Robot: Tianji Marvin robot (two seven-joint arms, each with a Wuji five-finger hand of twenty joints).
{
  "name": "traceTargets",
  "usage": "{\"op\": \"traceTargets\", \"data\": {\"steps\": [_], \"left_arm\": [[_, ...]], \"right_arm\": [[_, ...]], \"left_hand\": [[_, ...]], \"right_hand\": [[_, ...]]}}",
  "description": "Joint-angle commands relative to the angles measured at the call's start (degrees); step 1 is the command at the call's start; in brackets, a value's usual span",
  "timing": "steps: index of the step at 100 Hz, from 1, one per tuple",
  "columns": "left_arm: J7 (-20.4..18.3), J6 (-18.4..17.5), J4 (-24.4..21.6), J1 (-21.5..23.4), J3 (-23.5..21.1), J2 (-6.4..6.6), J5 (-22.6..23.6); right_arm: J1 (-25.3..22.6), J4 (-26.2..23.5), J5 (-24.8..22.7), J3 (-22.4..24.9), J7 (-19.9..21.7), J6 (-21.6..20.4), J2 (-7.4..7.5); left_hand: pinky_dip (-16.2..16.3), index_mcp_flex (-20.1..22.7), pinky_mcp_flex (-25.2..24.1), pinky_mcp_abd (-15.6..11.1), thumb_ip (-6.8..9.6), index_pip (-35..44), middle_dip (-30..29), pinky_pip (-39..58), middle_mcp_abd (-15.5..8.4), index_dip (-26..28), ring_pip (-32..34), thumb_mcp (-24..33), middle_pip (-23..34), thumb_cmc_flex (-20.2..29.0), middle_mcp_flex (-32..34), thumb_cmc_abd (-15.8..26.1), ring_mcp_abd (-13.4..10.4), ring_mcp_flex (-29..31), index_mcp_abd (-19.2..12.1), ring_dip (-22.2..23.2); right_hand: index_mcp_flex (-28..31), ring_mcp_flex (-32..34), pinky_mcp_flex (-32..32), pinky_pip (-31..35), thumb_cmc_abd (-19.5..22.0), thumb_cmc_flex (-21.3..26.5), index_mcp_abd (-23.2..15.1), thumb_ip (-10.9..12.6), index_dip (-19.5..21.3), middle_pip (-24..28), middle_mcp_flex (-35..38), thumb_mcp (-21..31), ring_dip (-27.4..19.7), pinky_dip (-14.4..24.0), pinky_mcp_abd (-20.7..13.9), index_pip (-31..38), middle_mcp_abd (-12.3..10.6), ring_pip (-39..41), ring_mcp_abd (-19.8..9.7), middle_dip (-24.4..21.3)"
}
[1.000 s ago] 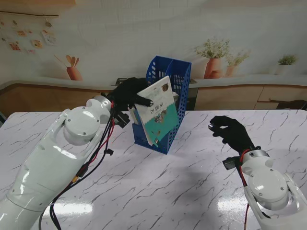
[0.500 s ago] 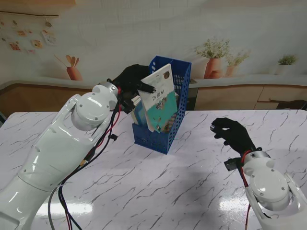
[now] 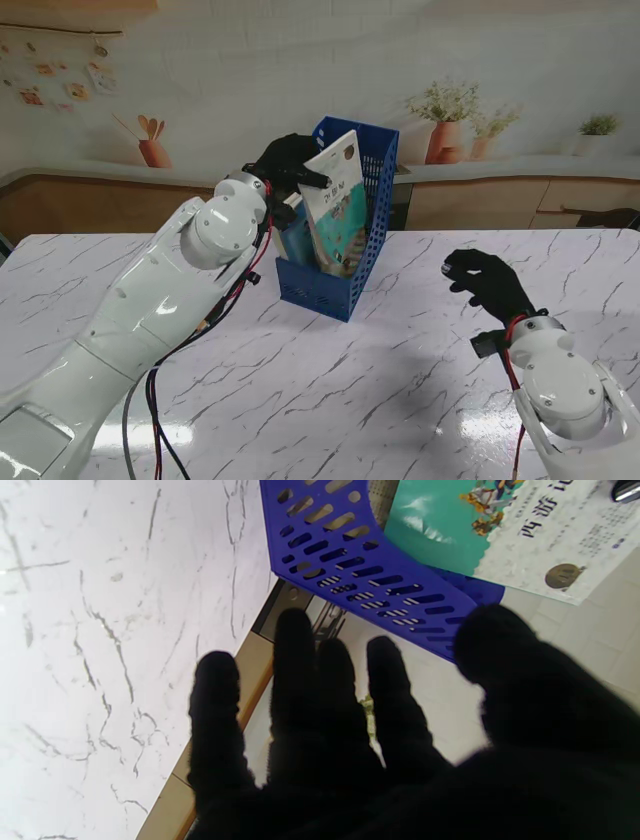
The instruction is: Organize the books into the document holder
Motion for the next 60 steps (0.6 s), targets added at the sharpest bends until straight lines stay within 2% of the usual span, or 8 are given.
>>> {"op": "traceTargets", "data": {"steps": [1,26,45,60], "left_arm": [[0.8,-2.3,1.2,-0.5,0.5,-1.27,-0.1],[4.1,-5.8,5.4,-0.4,2.3,-2.56,0.2],[5.9,-8.2,7.7,-0.3,3.6,-3.34,0.6],[6.9,-9.5,8.6,0.3,4.5,-3.41,2.2]], "right_arm": [[-0.3,0.2,0.3,-0.1,0.0,-0.2,-0.38],[-0.5,0.1,0.6,0.1,0.5,-0.1,-0.29],[-0.6,0.2,0.5,0.1,0.6,-0.1,-0.25],[-0.3,0.4,0.5,-0.1,0.5,-0.3,-0.28]], "left_hand": [[0.2,2.3,1.7,-5.6,5.06,4.3,-0.7,6.6,-6.5,0.7,0.6,11.3,-0.7,5.2,2.4,2.2,-6.1,1.8,-5.6,-1.9],[0.2,2.4,1.7,-5.3,4.49,4.3,-1.4,6.8,-6.1,0.5,0.9,11.3,-0.9,5.1,2.4,2.2,-5.9,1.8,-5.7,-1.9],[0.2,2.2,1.7,-4.8,3.62,4.1,-3.0,7.2,-4.4,0.1,1.2,11.1,-1.6,5.1,2.4,2.5,-5.2,1.9,-5.7,-2.0],[-0.1,1.7,1.8,-3.9,2.92,3.9,-5.7,8.2,-3.3,-0.8,1.9,10.2,-2.3,4.8,2.2,3.3,-4.2,1.9,-6.3,-2.0]], "right_hand": [[1.3,0.6,0.1,0.0,-0.3,-1.7,-0.4,1.8,1.4,1.1,0.9,0.9,0.0,-0.5,1.3,-0.5,-0.2,-0.2,0.1,0.7],[0.9,0.1,-0.4,-0.3,0.2,-1.7,-0.1,1.7,1.4,0.9,0.4,1.1,-0.1,-0.7,1.1,-0.6,-0.1,-0.5,0.0,0.9],[0.6,-0.5,-0.6,-0.4,0.9,-1.2,0.1,1.7,1.3,1.0,-0.1,0.2,-0.1,-0.9,0.7,-0.8,-0.1,-0.6,-0.3,0.9],[0.3,-0.7,-0.6,-0.4,1.5,-0.6,0.1,1.8,1.3,1.1,-0.4,-0.9,0.0,-1.0,0.3,-1.0,-0.2,-0.4,-0.5,0.9]]}}
